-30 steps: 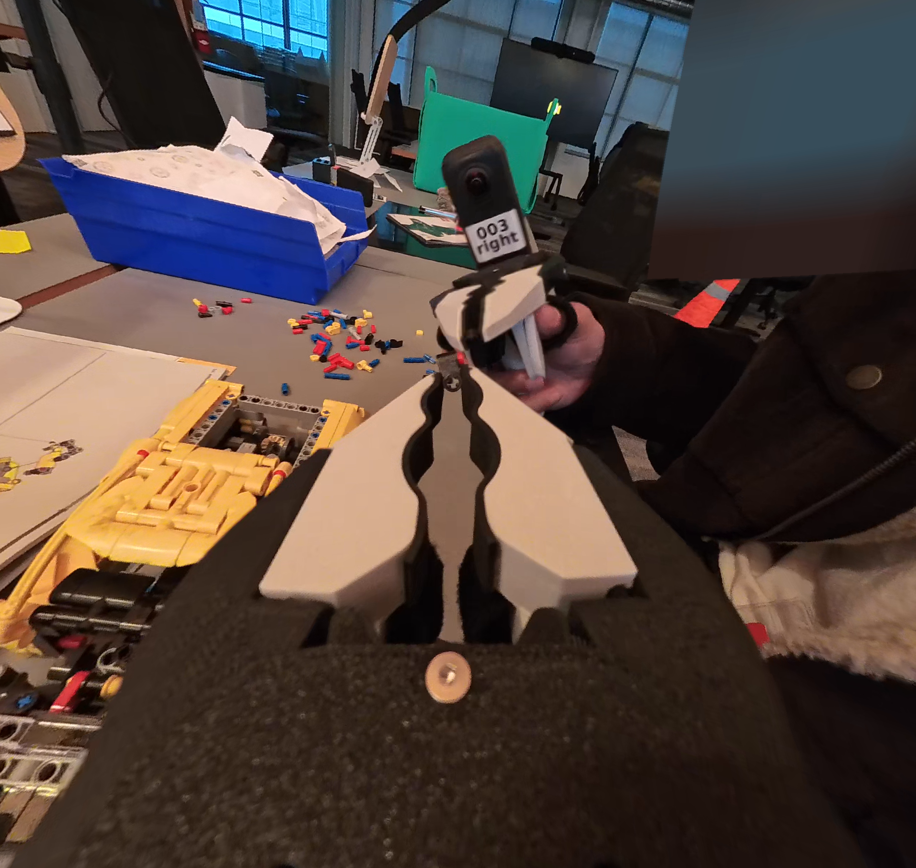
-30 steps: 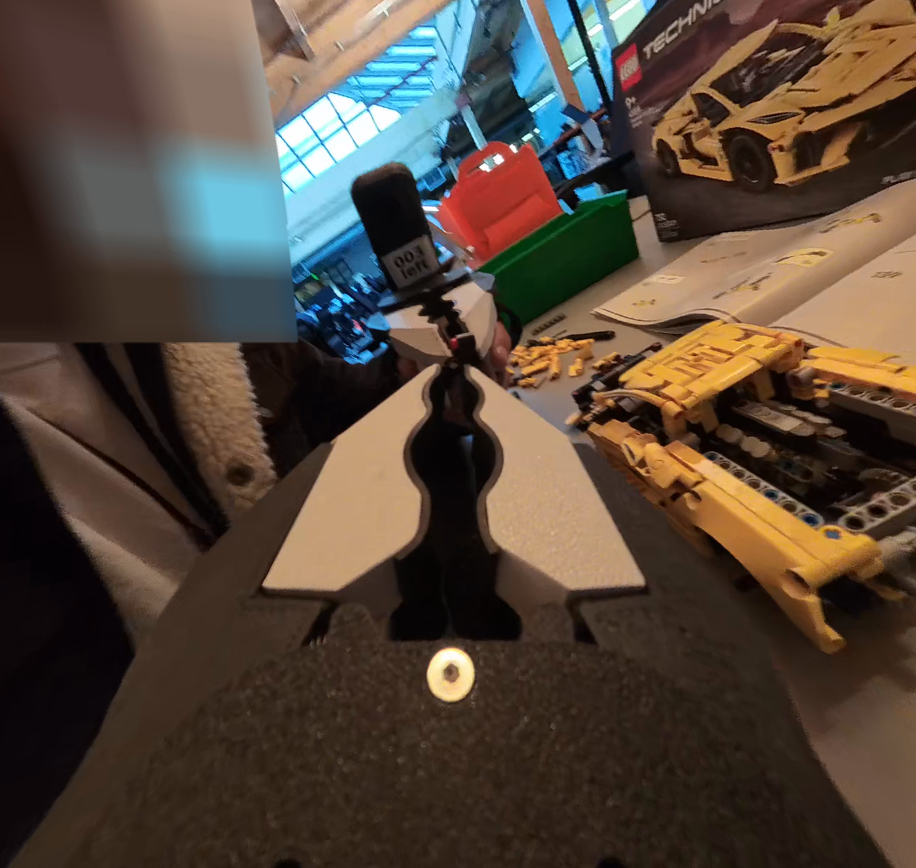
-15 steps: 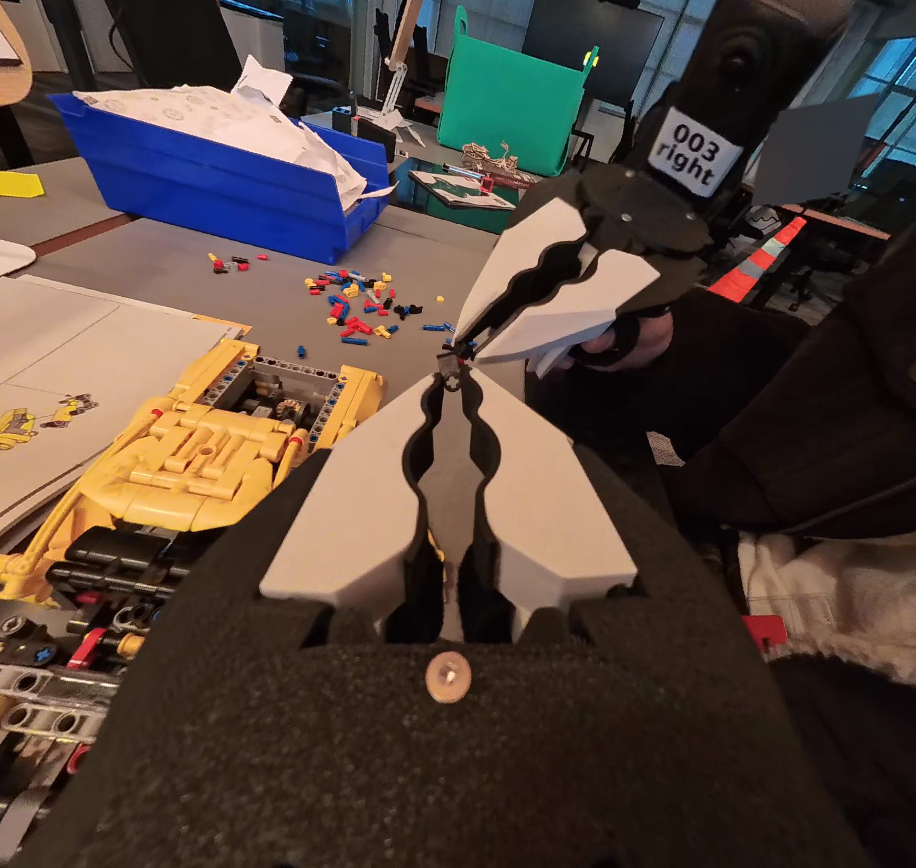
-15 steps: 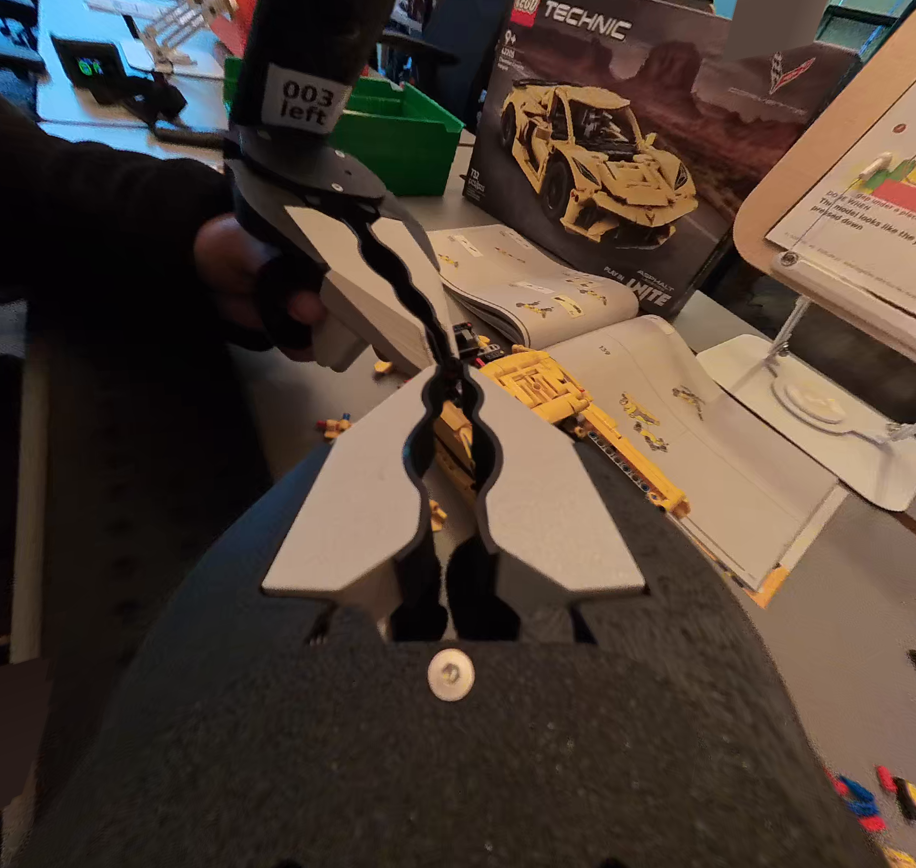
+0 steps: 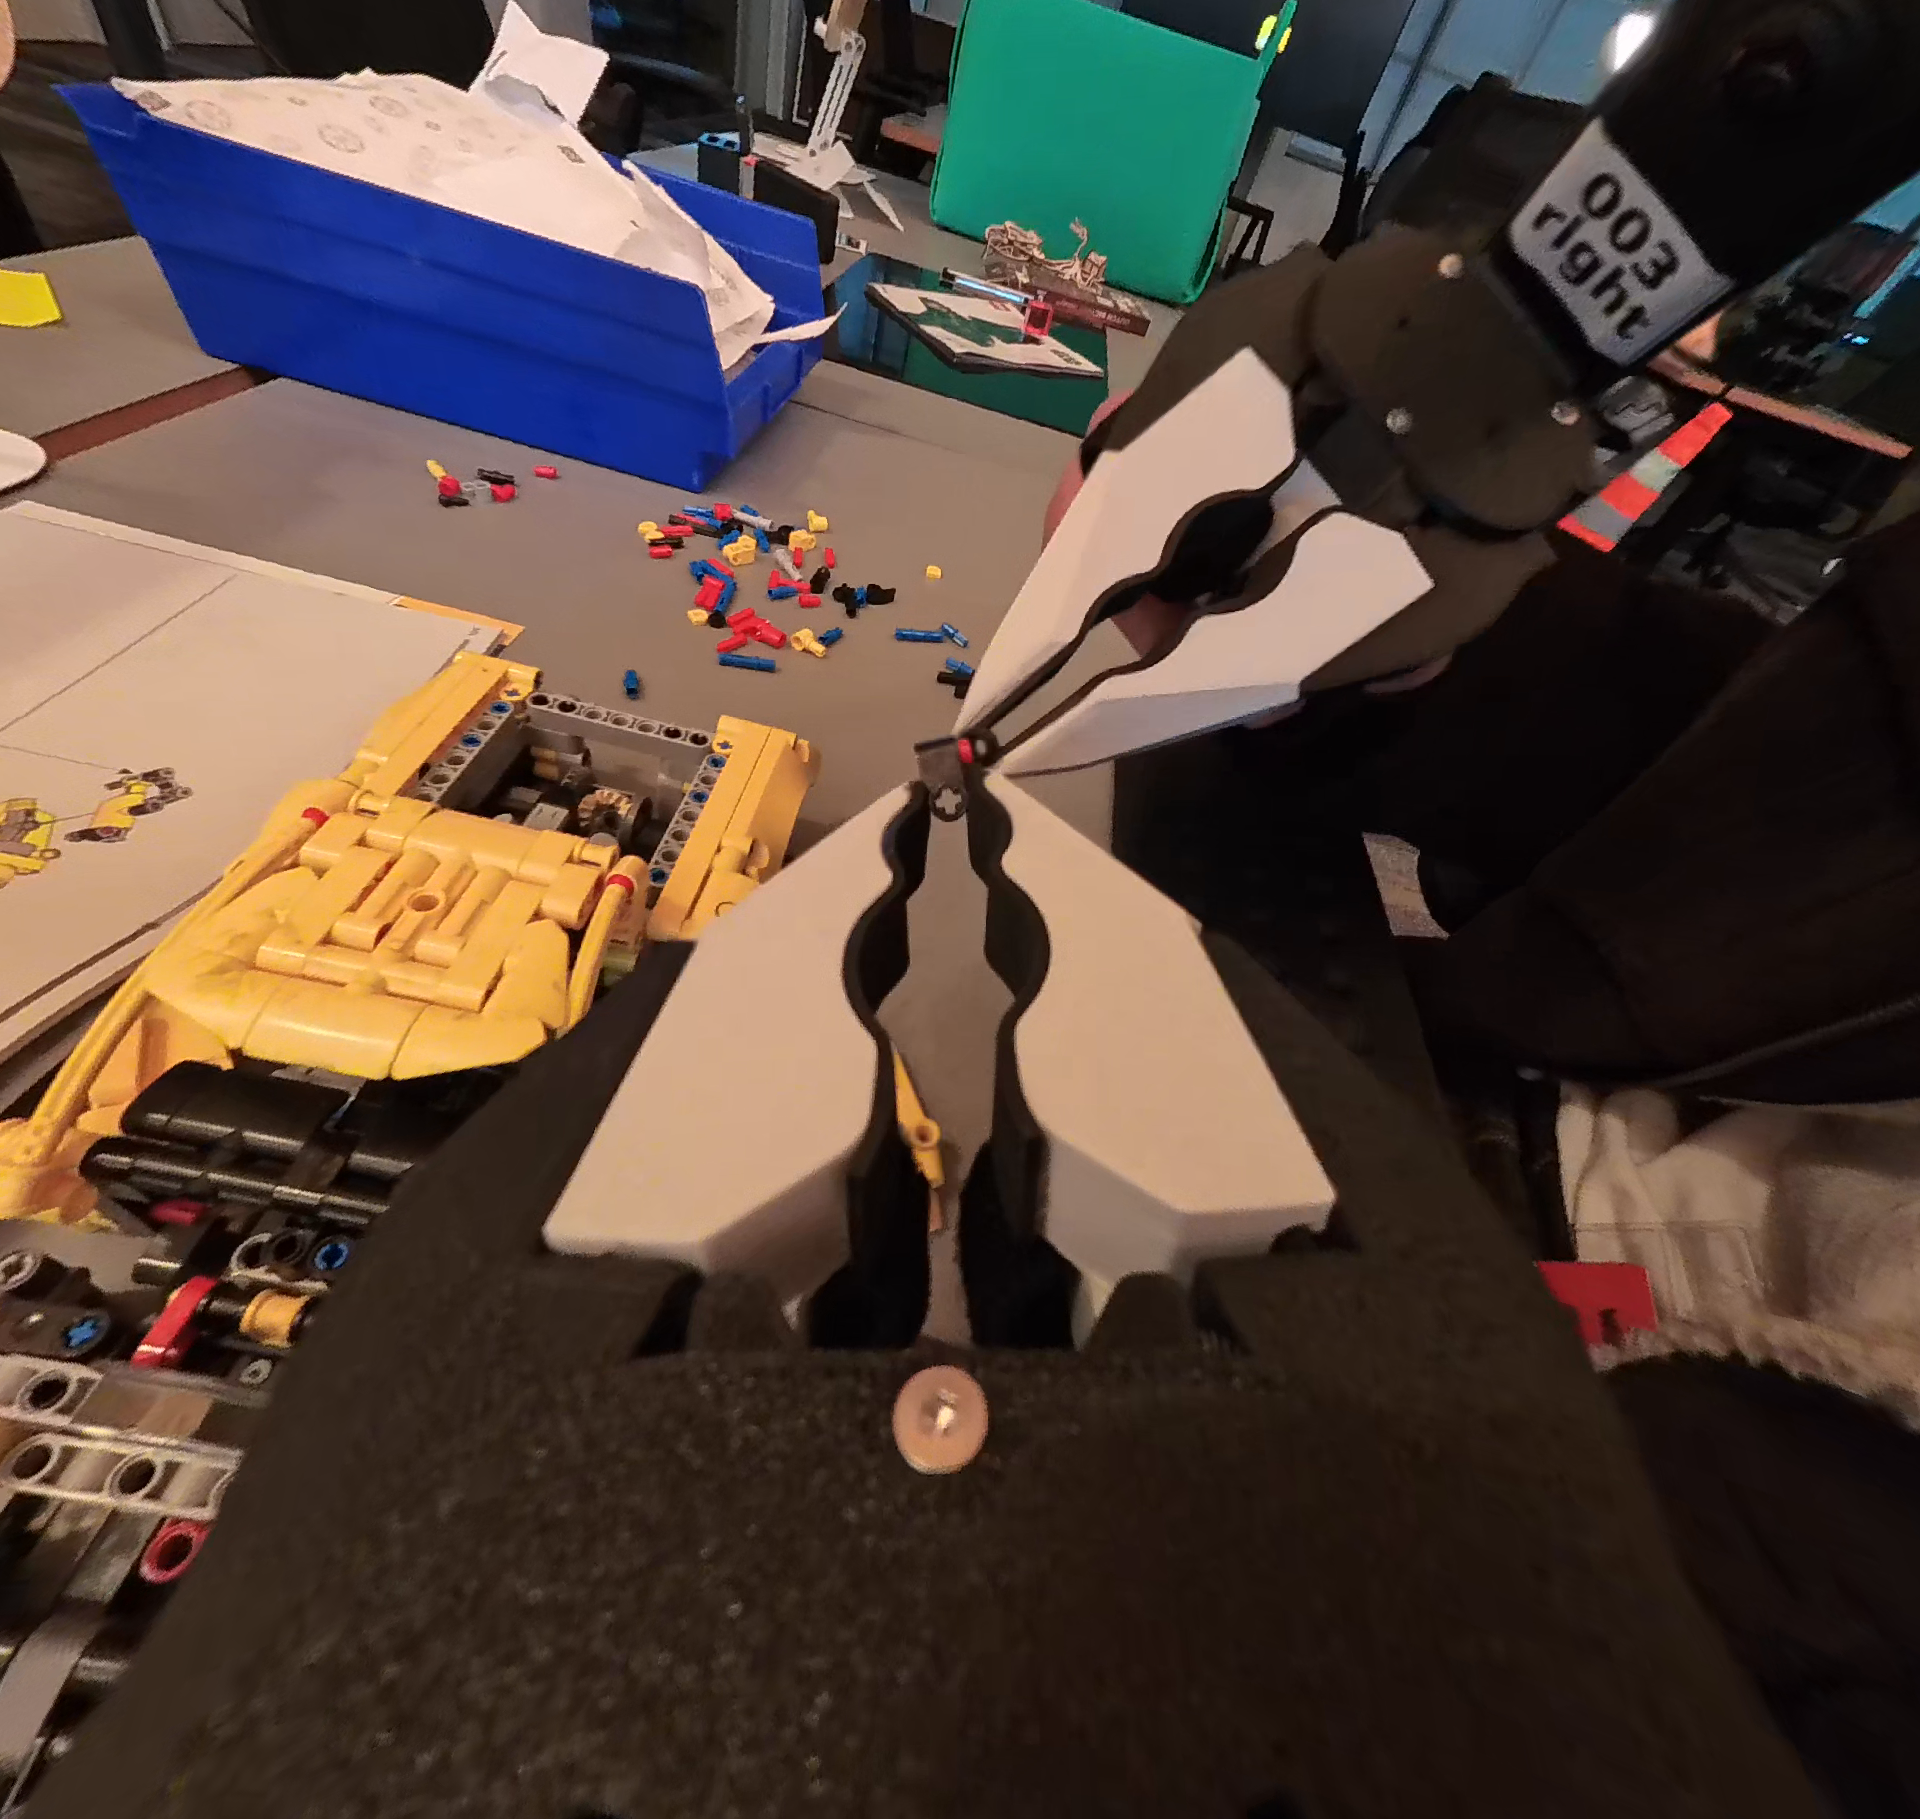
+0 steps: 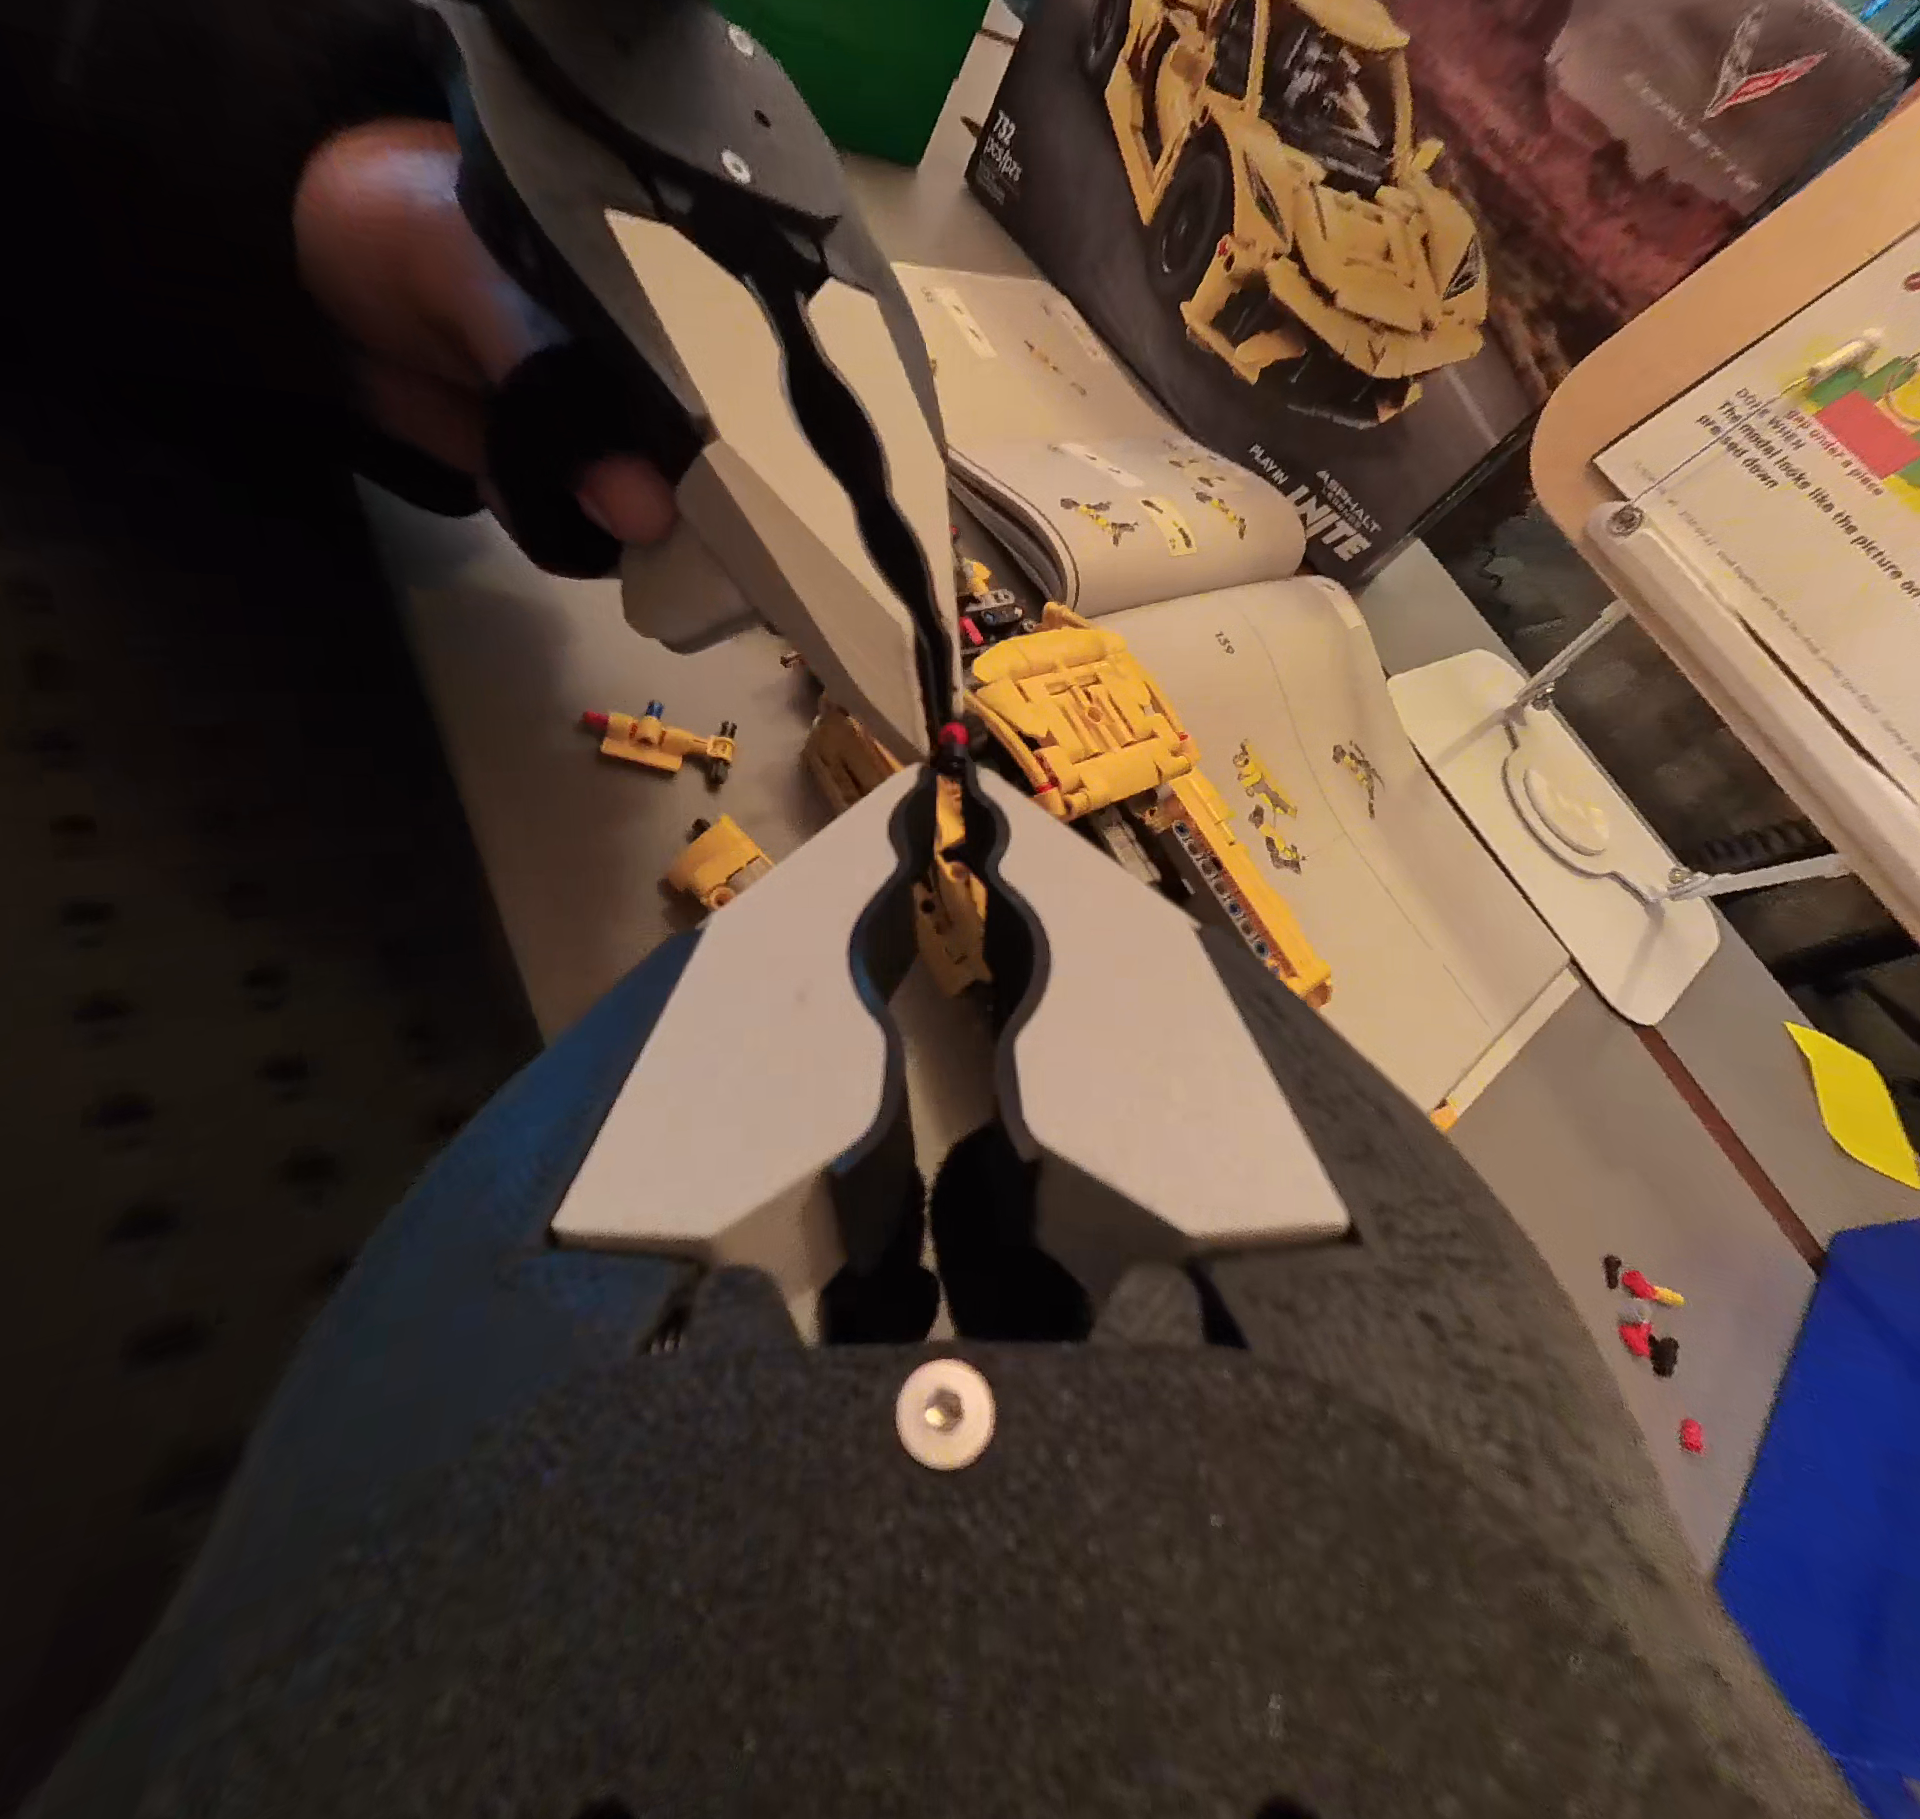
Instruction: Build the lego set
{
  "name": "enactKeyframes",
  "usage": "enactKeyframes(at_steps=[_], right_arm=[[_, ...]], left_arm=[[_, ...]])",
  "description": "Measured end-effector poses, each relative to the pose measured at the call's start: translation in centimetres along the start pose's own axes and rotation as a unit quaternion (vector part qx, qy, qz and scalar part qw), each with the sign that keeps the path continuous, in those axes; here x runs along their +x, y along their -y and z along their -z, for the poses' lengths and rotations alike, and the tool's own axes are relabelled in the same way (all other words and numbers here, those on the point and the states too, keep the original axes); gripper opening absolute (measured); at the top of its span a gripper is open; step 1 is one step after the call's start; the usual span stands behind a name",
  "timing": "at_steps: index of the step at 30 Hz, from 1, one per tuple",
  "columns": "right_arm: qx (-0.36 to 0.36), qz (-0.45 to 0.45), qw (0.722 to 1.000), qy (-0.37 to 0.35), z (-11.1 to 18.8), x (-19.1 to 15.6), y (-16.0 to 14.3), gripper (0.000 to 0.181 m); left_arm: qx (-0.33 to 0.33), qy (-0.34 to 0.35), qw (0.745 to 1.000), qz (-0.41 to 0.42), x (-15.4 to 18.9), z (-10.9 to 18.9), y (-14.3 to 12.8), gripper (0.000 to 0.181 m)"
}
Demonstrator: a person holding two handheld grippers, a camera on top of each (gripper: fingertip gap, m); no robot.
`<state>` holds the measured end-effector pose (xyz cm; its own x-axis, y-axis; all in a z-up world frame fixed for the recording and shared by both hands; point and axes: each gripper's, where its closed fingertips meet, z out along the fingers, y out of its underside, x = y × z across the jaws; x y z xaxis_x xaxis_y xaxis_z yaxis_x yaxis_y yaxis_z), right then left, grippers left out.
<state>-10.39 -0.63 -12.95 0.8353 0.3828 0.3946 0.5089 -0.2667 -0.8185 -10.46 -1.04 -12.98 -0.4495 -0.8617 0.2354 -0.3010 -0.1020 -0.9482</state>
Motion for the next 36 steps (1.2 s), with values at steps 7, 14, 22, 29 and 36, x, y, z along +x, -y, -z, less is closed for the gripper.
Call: enactKeyframes(at_steps=[7, 14, 22, 29, 36], right_arm=[[-0.008, -0.043, 0.999, 0.032, -0.2, -0.7, -0.8, 0.004], [-0.06, -0.09, 0.988, 0.113, 0.4, -2.6, -2.8, 0.006], [-0.182, -0.093, 0.969, 0.136, 1.7, -4.1, -8.7, 0.0], [-0.184, -0.196, 0.959, 0.093, 3.5, -0.6, -11.6, 0.02], [-0.117, -0.194, 0.97, 0.084, -1.8, 1.4, -10.3, 0.024]], left_arm=[[-0.033, 0.004, 0.999, -0.005, -0.1, -0.5, -1.3, 0.007], [-0.087, -0.022, 0.995, -0.032, 1.3, -1.4, -3.4, 0.007], [-0.174, 0.005, 0.982, -0.069, 0.6, -2.2, -6.7, 0.007], [-0.132, 0.056, 0.989, -0.038, -3.3, -0.1, -4.8, 0.007], [-0.156, -0.021, 0.986, -0.058, -1.1, 0.4, -5.6, 0.007]])
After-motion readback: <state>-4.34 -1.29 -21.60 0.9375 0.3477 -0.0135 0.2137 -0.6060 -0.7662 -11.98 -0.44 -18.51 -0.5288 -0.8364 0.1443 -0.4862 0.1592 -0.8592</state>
